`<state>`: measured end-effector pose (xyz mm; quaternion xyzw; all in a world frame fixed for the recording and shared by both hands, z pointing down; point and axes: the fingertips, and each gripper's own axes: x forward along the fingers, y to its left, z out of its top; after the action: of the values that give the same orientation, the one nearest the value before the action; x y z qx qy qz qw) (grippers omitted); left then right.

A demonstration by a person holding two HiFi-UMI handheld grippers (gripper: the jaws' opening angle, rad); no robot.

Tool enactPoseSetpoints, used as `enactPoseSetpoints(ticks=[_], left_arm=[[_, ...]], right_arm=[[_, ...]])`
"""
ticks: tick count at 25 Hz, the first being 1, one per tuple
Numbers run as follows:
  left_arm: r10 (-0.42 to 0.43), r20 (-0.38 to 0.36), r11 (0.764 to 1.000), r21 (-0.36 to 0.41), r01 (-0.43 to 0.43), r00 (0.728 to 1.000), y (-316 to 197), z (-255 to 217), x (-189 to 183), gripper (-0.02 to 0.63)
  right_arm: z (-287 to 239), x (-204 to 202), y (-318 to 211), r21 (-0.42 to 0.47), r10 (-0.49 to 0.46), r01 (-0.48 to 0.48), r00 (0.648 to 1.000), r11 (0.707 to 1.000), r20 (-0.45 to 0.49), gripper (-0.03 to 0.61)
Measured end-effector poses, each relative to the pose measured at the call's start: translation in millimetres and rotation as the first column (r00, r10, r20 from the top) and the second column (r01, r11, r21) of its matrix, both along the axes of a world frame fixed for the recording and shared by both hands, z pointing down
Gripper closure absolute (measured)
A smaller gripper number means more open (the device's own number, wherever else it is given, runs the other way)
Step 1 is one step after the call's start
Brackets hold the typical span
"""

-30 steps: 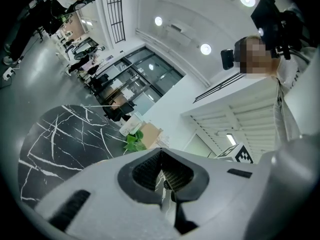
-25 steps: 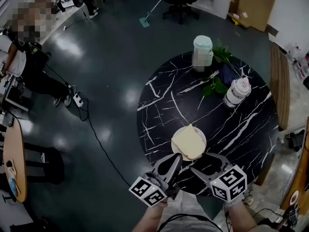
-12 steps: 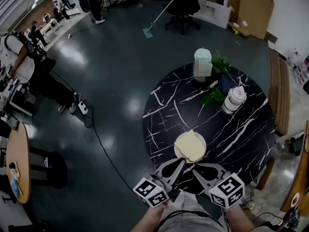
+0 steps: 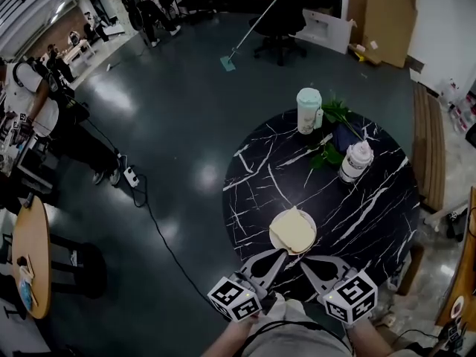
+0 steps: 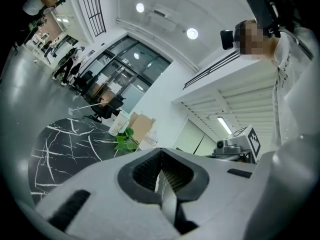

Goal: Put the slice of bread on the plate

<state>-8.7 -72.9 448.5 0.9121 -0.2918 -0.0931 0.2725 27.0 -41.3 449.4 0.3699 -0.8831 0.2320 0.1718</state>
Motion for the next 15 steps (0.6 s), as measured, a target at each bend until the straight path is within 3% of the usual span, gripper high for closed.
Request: enactPoseSetpoints(ticks=[15], left_arm=[[0.062,0.009,0.998,0.024,-0.062,0.998,-1,-13,16,0.606]], right_arm=[[-5,13,4,0.008,0.030,-0.030,0.999,1.000,-0.018,0.568]])
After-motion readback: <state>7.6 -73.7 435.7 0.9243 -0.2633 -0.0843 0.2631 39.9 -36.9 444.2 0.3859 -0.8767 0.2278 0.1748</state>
